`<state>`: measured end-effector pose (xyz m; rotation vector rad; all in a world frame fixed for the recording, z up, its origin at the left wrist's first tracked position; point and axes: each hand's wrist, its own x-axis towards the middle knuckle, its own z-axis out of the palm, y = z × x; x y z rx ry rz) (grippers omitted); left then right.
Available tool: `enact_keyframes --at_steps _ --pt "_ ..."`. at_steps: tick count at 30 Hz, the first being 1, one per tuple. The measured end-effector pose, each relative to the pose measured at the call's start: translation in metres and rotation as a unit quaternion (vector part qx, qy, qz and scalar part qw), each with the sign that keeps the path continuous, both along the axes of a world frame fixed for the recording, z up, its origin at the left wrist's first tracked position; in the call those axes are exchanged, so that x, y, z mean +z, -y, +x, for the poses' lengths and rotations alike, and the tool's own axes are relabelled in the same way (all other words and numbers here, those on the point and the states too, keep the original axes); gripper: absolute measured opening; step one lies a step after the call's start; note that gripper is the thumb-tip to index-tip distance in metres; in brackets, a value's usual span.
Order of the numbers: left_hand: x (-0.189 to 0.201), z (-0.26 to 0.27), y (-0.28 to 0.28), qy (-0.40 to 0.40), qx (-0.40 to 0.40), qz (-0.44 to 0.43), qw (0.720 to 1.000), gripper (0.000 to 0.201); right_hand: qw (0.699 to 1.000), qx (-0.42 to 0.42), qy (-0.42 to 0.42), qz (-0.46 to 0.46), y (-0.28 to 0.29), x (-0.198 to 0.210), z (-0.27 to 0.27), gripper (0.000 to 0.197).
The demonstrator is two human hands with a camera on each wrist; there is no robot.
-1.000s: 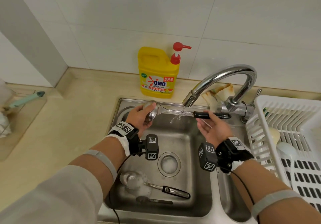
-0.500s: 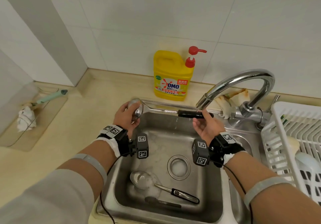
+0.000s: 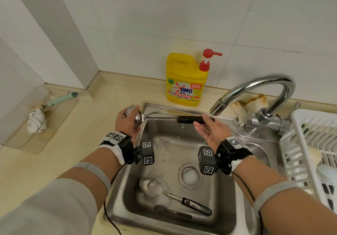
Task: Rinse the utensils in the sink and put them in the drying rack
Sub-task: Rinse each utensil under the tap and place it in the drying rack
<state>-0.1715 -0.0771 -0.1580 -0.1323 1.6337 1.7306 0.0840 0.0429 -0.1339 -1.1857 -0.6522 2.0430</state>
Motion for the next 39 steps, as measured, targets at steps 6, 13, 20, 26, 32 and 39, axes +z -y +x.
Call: enact_keyframes --at_steps 6,13,20,26,32,39 --pt "0.003 0.003 -0.001 0.01 -0.003 0.007 1.0 0.046 0.997 -0.036 0.016 -0.064 -0.005 0.0 -0.007 0.019" --pt "0.001 0.009 -0.001 0.024 -0.035 0.014 0.999 0.034 0.997 -0.038 -0.016 -0.068 -0.015 -0.003 -0.001 0.018" --pt "-0.007 0.015 -0.001 -0.04 -0.121 -0.048 0.991 0.048 0.998 -0.02 -0.034 -0.041 -0.02 -0.002 0.006 0.016" --pt "-0.015 0.024 -0.002 -0.049 -0.128 -0.045 0.99 0.047 0.999 0.01 -0.029 -0.025 -0.013 -0.001 0.005 0.039" --pt "-0.019 0.028 -0.008 -0.045 -0.093 -0.026 0.994 0.039 0.999 -0.025 -0.002 -0.03 -0.016 -0.002 0.008 0.036" --pt "-0.028 0.033 -0.011 -0.038 -0.11 -0.059 0.991 0.031 0.998 0.025 -0.049 0.016 -0.022 0.0 0.019 0.021"
